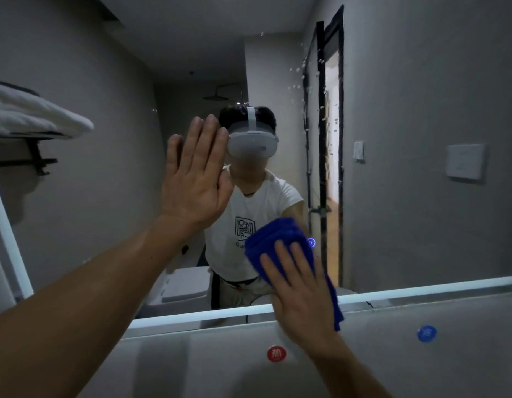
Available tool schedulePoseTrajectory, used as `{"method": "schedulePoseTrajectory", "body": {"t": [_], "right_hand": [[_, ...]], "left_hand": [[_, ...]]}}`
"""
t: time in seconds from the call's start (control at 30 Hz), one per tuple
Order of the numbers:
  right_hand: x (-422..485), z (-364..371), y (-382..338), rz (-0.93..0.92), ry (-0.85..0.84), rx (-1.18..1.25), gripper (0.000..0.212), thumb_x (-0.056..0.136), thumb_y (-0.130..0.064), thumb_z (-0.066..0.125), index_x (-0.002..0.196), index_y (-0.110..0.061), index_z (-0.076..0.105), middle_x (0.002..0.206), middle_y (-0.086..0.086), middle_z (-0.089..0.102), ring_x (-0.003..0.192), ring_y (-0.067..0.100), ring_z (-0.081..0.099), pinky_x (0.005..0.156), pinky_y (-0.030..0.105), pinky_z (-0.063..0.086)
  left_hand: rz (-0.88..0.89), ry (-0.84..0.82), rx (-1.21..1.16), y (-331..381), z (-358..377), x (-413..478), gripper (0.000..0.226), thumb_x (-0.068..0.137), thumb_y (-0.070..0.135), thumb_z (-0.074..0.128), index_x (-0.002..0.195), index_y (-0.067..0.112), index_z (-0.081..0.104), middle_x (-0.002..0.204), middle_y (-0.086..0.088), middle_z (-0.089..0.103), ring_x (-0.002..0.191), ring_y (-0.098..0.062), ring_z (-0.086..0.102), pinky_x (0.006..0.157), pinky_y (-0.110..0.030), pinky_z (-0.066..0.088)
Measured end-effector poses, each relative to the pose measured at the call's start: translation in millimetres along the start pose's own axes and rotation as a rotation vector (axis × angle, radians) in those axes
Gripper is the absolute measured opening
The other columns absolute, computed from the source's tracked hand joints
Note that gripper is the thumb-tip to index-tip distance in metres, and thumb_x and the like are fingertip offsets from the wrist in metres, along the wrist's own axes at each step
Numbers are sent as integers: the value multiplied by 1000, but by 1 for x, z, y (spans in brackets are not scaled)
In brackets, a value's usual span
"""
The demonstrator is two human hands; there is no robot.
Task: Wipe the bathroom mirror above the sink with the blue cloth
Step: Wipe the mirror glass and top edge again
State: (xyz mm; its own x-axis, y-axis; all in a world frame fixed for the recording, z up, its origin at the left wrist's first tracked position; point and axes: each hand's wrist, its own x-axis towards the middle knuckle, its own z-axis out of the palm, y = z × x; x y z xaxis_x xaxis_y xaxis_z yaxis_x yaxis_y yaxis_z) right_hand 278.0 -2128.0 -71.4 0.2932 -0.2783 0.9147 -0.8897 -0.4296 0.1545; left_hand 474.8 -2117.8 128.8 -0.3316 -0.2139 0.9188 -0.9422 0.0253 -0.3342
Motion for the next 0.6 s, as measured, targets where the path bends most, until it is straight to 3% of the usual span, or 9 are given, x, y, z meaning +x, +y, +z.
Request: {"method": "schedulePoseTrajectory", "body": {"t": [0.17,0.27,0.33,0.43,0.53,0.6], "right_hand": [[48,-17,22,476,136,90,73,90,-32,33,158,-21,8,165,6,2,152,28,0,119,53,7],[7,4,-6,369,36,58,69,95,-40,28,158,-22,7,165,3,-11,152,27,-4,119,46,-2],[-42,18,-14,203,-20,32,62,96,-38,31,155,-20,20,166,5,-8,151,31,7,118,49,3],[-79,16,2,78,-5,48,55,105,-31,21,158,-25,10,166,4,-2,152,26,3,115,52,12],[-34,-3,24,291,-2,65,74,90,-32,35,158,-27,7,166,1,-10,152,22,-8,117,54,19],[15,-20,31,497,37,139,77,85,-28,35,157,-23,11,166,5,-2,152,23,-9,115,61,24]], "left_hand": [[11,21,25,1,2,0,61,101,36,23,157,9,22,164,-14,19,152,-29,13,119,-56,17],[-4,23,7,13,3,-8,63,101,36,25,156,7,22,164,-15,18,152,-29,12,119,-57,18],[32,-3,0,27,6,-21,64,101,36,26,156,5,22,164,-15,16,153,-28,11,119,-58,19],[34,-28,-11,33,8,-40,64,100,36,27,156,4,23,164,-15,17,153,-28,12,118,-58,20],[9,-29,0,26,7,-48,65,98,34,33,155,4,25,164,-15,19,152,-28,14,119,-56,18],[28,-3,19,23,8,-52,64,98,32,36,154,4,28,163,-15,22,152,-30,17,119,-56,19]]}}
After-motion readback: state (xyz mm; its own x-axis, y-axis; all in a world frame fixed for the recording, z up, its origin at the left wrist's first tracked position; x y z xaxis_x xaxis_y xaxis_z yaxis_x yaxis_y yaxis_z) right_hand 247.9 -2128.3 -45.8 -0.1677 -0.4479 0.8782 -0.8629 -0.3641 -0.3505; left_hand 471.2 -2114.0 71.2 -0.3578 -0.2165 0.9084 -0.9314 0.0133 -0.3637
